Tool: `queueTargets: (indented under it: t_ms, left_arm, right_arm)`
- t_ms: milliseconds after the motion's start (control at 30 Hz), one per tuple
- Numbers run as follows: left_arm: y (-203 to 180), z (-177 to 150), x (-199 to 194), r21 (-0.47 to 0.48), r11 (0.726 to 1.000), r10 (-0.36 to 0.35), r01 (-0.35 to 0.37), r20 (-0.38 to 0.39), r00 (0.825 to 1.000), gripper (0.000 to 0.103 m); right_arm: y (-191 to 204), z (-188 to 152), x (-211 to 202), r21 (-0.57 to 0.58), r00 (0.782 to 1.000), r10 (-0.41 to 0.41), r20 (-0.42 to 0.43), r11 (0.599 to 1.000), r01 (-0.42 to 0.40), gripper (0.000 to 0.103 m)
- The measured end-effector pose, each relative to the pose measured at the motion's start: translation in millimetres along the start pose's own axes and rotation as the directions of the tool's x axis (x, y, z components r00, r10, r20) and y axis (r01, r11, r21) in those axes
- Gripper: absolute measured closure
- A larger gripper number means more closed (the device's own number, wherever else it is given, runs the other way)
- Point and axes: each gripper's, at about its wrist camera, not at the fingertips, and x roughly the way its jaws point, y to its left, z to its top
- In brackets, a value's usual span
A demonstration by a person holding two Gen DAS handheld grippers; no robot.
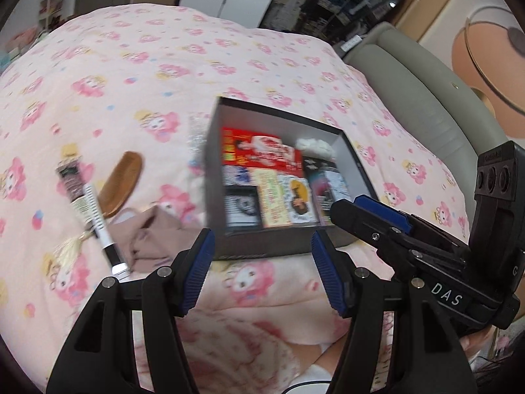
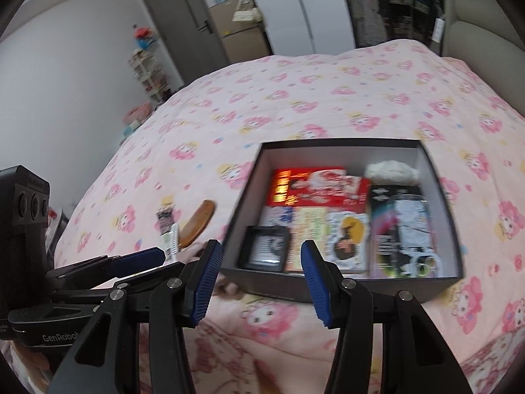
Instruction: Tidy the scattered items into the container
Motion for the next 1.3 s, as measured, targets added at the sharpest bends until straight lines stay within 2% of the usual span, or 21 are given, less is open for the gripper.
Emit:
queueTargets:
  t_ms: [367, 533, 633, 700, 800, 933, 1033, 1133, 1200, 1300]
  left_arm:
    - [84.2, -18.6, -14.9, -0.155, 0.985, 0.074, -0.071, 0.013, 0.997, 0.041]
    - [126.0, -25.3, -9.1, -0.22, 0.972, 0.086, -0.084, 0.0, 0.996, 0.04]
    - [151.4, -25.6, -5.0, -0.262, 0.958, 0.124, -0.121, -0.003, 0.992, 0.04]
    - [173.0, -24.6, 0.9, -0.308, 0.944, 0.123, -0.121, -0.012, 0.992, 0.04]
    - [207.2, -22.2, 15.9, -0.383, 0.92, 0.068, -0.076, -0.033, 0.997, 0.04]
    - [234.5, -17.9, 47.4, -0.412, 0.911, -0.033, -0.01, -0.097, 0.995, 0.042]
    - [251.3, -14.3, 77.5, -0.426, 0.904, -0.125, 0.026, -0.206, 0.971, 0.046]
    - [258.4, -8.4, 92.8, -0.427, 0.902, -0.187, 0.064, -0.253, 0.949, 0.048]
    - [256.0, -4.7, 99.8, -0.413, 0.907, -0.206, 0.082, -0.265, 0.942, 0.049]
    - [250.9, -0.1, 115.7, -0.402, 0.912, -0.212, 0.081, -0.293, 0.932, 0.051]
  right_arm:
    - [64.8, 1.7, 60.7, -0.117, 0.99, 0.072, -0.119, 0.989, -0.086, 0.056]
    - [85.7, -1.5, 101.1, -0.13, 0.97, 0.105, -0.218, 0.982, -0.135, 0.056]
    - [95.9, -2.3, 123.2, -0.125, 0.955, 0.13, -0.268, 0.978, -0.169, 0.056]
    - [104.3, -3.0, 138.6, -0.141, 0.944, 0.137, -0.301, 0.972, -0.186, 0.056]
    - [115.8, -6.9, 160.8, -0.183, 0.926, 0.127, -0.356, 0.962, -0.202, 0.056]
    - [127.1, -14.3, 195.7, -0.222, 0.886, 0.121, -0.448, 0.945, -0.242, 0.056]
    - [130.5, -19.4, 218.9, -0.236, 0.852, 0.117, -0.511, 0.934, -0.27, 0.056]
    - [131.5, -23.1, 241.8, -0.235, 0.817, 0.108, -0.567, 0.929, -0.285, 0.056]
    - [131.2, -26.0, 256.3, -0.224, 0.799, 0.102, -0.593, 0.932, -0.285, 0.056]
    - [131.1, -30.5, 270.3, -0.196, 0.784, 0.105, -0.612, 0.94, -0.279, 0.056]
